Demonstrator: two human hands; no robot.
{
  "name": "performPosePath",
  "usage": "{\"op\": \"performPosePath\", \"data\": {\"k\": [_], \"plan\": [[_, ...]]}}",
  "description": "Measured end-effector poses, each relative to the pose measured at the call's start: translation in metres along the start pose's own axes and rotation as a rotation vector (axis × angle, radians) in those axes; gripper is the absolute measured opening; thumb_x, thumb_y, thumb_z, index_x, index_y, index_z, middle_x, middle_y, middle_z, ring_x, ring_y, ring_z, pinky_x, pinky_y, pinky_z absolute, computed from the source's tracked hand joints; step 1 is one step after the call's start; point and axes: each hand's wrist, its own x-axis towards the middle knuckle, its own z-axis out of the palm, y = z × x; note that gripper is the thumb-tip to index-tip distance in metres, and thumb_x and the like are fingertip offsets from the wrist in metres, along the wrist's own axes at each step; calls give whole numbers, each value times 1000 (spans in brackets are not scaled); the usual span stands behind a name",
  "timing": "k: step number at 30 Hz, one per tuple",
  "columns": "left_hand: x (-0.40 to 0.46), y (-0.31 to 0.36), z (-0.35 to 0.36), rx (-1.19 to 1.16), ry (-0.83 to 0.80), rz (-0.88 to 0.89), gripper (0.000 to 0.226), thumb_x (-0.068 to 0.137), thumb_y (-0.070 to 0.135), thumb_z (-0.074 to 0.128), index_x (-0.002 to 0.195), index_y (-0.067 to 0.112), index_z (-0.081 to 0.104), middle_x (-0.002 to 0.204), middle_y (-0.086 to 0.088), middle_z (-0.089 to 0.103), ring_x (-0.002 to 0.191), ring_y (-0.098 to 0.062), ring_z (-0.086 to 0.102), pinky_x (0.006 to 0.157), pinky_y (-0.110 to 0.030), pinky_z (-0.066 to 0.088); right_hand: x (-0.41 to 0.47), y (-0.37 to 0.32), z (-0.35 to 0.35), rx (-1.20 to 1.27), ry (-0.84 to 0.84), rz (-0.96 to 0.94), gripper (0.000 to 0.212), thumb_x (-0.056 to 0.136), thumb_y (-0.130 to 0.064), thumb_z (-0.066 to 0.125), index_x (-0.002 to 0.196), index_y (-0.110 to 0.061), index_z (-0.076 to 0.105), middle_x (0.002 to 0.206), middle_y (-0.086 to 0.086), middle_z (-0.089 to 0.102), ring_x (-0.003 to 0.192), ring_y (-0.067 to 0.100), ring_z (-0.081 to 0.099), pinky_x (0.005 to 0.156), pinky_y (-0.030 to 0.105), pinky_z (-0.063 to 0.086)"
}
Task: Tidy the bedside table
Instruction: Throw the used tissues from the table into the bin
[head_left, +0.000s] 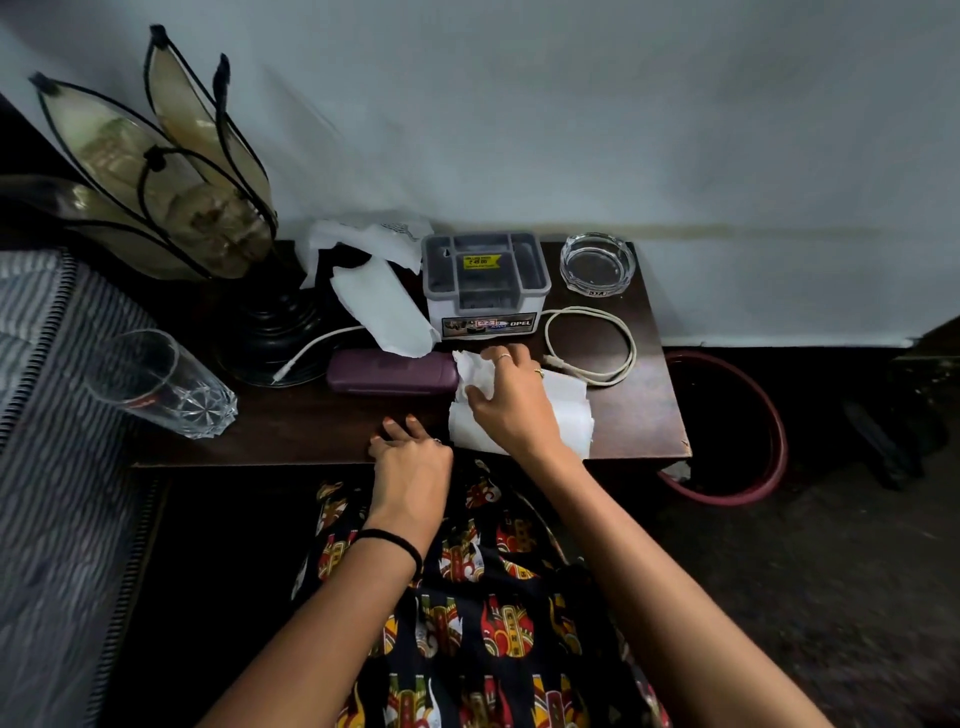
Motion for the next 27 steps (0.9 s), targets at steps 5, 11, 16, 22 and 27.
{"op": "performPosePath", "data": {"k": [5,11,16,22,27], "plan": [[3,-1,2,-8,-13,22,43,93,-8,26,136,-13,32,144,-39,25,129,-56,31,101,-58,37,12,-5,9,-153,-45,4,43,84,-15,62,124,-3,51,128,17,43,117,40,42,91,47,45],[5,-1,5,-7,-21,47,43,92,-9,27,134,-12,37,145,-38,24,130,-57,28,99,-60,37,17,-5,5,4,43,-28,25,85,-3,56,109,3,59,122,20,48,109,40,50,85,42,48],[4,0,2,-12,-47,28,43,92,-9,28,134,-14,35,142,-41,26,129,-57,30,99,-60,37,16,2,-19,177,220,-12,19,84,-3,60,102,0,65,106,18,57,91,29,57,74,18,35],[7,-1,0,-13,-76,20,41,101,21,36,134,-2,44,146,-32,30,130,-52,33,97,-56,42,13,48,-79,592,476,199,9,81,-2,59,84,-9,64,74,2,62,67,5,56,65,17,44],[7,-6,2,3,-43,46,46,100,35,36,133,5,48,146,-26,34,130,-47,37,92,-50,46,3,118,-131,1126,775,573,31,83,12,45,68,-13,53,59,2,54,50,7,50,44,14,35]]}}
